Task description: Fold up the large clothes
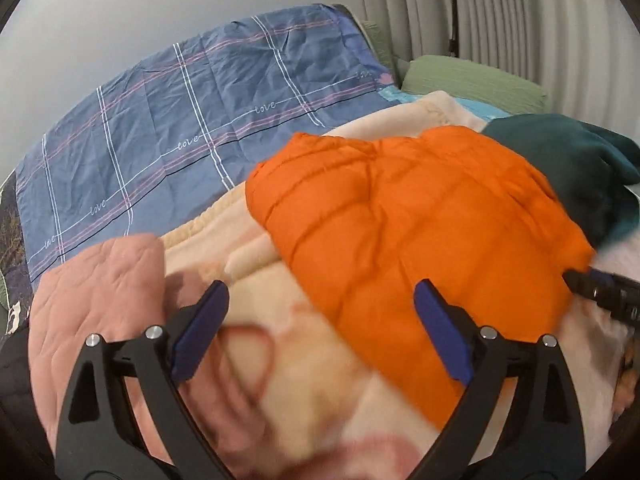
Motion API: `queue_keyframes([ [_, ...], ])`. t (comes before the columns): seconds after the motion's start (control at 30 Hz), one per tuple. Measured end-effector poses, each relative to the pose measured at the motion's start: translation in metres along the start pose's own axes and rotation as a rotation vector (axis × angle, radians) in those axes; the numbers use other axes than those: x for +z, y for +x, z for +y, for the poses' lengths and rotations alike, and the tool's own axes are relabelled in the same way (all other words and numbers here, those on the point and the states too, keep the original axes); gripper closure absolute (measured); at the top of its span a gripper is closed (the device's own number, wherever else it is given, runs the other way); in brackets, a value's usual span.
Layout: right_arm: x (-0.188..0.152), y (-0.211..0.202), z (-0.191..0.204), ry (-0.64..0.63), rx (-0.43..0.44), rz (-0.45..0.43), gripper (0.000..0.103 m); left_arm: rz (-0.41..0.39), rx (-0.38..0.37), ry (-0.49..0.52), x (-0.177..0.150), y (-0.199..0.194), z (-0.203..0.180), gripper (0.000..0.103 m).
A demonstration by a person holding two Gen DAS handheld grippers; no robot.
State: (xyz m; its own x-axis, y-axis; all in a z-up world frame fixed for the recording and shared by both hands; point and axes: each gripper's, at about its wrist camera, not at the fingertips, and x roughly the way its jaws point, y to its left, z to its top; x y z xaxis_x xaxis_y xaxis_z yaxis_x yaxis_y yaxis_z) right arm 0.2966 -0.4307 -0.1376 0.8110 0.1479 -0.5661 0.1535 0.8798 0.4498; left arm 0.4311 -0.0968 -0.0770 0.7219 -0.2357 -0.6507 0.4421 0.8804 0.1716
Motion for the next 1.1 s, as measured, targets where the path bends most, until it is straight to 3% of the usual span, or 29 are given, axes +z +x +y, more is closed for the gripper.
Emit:
queue_keyframes([
  [0.13,-0.03,-0.045,0.0,-0.067,-0.049,-0.001,0.047,-0.02,-0.051,-0.04,-0.02,-0.034,0.002,0.008],
  [0.33,-0.068,-0.125,0.014,-0.184,-0.09,-0.056,0.046,-0.105,-0.11,-0.049,-0.051,-0.104,-0.025,0.002],
  [0.47,-0.083,-0.183,0.035,-0.251,-0.142,-0.132,0.032,-0.153,-0.138,-0.078,-0.08,-0.155,-0.045,0.002],
  [0.67,-0.111,-0.224,0.084,-0.312,-0.23,-0.233,0.018,-0.24,-0.143,-0.146,-0.126,-0.237,-0.069,0.002],
  [0.8,-0.135,-0.255,0.096,-0.297,-0.218,-0.257,0.015,-0.31,-0.071,-0.166,-0.151,-0.289,-0.08,0.002],
  [0.93,-0.15,-0.276,0.106,-0.306,-0.223,-0.273,0.014,-0.307,0.059,-0.122,-0.17,-0.325,-0.097,0.002],
  [1.1,-0.168,-0.292,0.12,-0.35,-0.233,-0.28,0.012,-0.329,0.049,-0.137,-0.187,-0.355,-0.103,0.002],
])
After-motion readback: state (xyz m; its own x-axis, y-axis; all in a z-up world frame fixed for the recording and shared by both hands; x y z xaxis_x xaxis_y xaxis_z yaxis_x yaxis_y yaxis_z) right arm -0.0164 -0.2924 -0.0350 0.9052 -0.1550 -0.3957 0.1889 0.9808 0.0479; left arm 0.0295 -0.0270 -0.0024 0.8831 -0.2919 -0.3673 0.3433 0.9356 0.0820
